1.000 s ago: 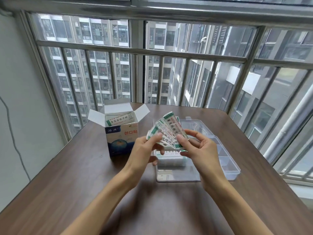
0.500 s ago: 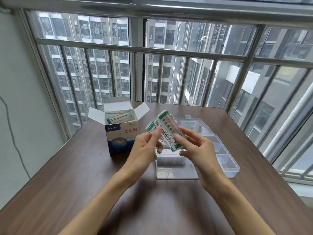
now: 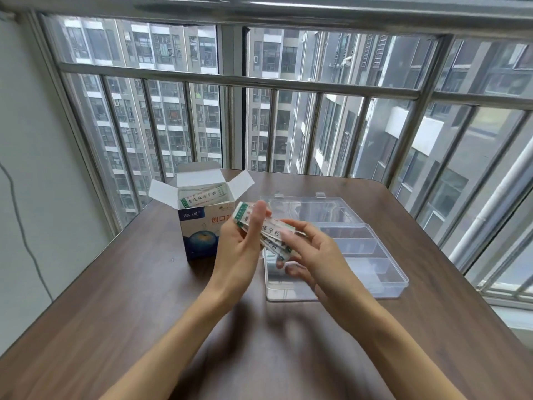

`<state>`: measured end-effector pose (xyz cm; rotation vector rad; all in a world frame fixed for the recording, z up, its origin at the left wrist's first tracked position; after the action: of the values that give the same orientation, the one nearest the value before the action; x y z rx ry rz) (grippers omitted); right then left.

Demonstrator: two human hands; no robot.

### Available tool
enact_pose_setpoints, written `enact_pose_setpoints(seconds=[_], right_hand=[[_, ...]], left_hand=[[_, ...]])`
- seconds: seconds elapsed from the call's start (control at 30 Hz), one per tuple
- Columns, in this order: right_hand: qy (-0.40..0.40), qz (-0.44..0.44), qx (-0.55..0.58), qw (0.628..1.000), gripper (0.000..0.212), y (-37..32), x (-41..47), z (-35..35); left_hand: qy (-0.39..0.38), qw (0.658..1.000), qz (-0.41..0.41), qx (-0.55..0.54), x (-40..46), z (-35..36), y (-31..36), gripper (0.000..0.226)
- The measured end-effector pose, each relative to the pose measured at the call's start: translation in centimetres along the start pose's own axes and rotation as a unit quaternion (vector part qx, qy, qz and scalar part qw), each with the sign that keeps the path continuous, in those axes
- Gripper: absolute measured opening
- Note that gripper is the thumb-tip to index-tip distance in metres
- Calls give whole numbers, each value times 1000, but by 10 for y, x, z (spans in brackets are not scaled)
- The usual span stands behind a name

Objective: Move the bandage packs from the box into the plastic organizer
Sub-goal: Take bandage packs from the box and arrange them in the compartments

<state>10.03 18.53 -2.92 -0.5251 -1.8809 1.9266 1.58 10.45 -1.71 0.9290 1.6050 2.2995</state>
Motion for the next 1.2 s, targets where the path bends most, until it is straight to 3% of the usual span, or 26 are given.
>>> enact_pose_setpoints(seconds=[0.1,0.17,0.4,0.57,0.77,0.9,1.0,1.1,1.2], right_hand=[[-35,39,100,994,25,3,-2,15],[-17,53,113,992,32,5,-1,14],[60,3,-6,998,17,-2,-2,-2],[59,-63,-87,992,12,-14,-2,-8],[50,-71,-85,993,18,-20,2,-11],[49,-65,-93,992,21,-19,9,-13],[34,-68,-134,988,23,-25,20,-24],[32,-81,-197,977,21,-39,34,-41],[34,-69,-289,954,18,-42,47,-53]], left_hand=[[25,999,40,1,-6,3,6,28],[23,998,59,5,-9,6,10,23],[-53,998,29,22,-8,15,4,23],[-52,994,-95,-25,-7,14,-9,31],[-43,997,-57,15,-5,17,-7,14],[-51,994,-99,23,-2,23,-12,18],[-105,986,-105,75,11,25,-6,19],[-164,965,-69,194,28,27,2,16],[-169,896,0,410,42,22,5,20]])
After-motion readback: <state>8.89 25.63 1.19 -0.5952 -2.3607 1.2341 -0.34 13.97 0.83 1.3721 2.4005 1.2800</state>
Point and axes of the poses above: each hand's wrist, its own x-axis towards the middle knuckle, its own z-axis out of the palm, y = z × x, the point moved 7 cm from there along x, towards the middle knuckle, and after that the axes turned 6 degrees about -x, right-handed, at the moved point
